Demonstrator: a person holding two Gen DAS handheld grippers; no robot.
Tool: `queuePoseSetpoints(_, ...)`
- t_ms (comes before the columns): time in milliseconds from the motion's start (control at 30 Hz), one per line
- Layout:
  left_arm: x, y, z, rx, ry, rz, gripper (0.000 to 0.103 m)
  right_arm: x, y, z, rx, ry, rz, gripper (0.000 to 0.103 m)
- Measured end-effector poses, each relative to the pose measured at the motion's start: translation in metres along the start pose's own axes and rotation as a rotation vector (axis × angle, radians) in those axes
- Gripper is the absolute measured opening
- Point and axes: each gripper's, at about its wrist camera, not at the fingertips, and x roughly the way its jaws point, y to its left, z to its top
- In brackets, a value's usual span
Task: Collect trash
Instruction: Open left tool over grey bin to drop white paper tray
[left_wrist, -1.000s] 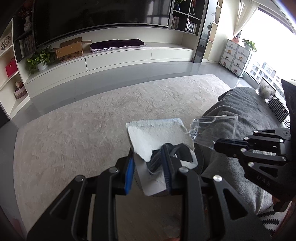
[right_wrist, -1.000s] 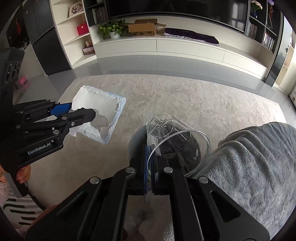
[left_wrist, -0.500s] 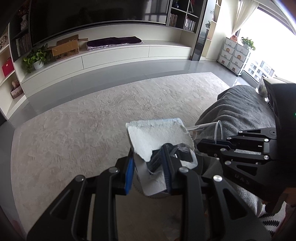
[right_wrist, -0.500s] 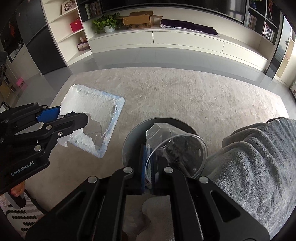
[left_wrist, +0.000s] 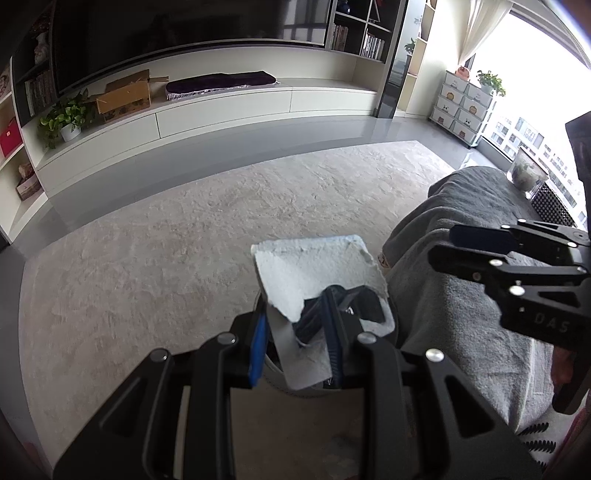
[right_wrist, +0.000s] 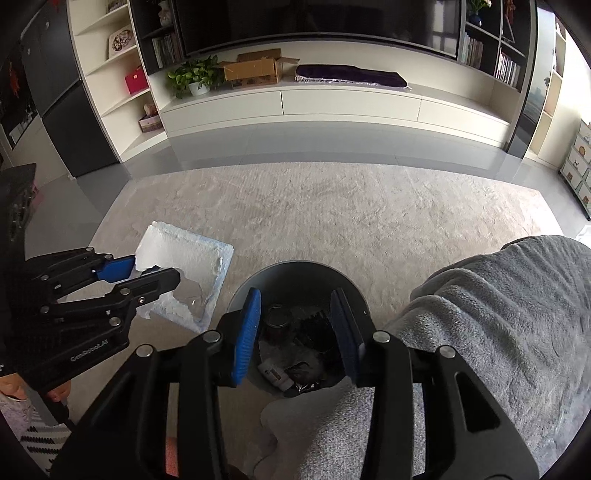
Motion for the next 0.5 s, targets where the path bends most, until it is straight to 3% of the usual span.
queuePoseSetpoints(433, 0.041, -0.024, 0.007, 0.069, 0.072, -0.018, 0.031, -0.07, -0.02, -0.032, 0.039, -0.08, -0.074, 0.038)
queuePoseSetpoints(500, 0.043, -0.024, 0.009, 0.058, 0.08, -0.028, 0.052, -0.074, -0.023, -0.037, 0.042, -0.075, -0.092, 0.038)
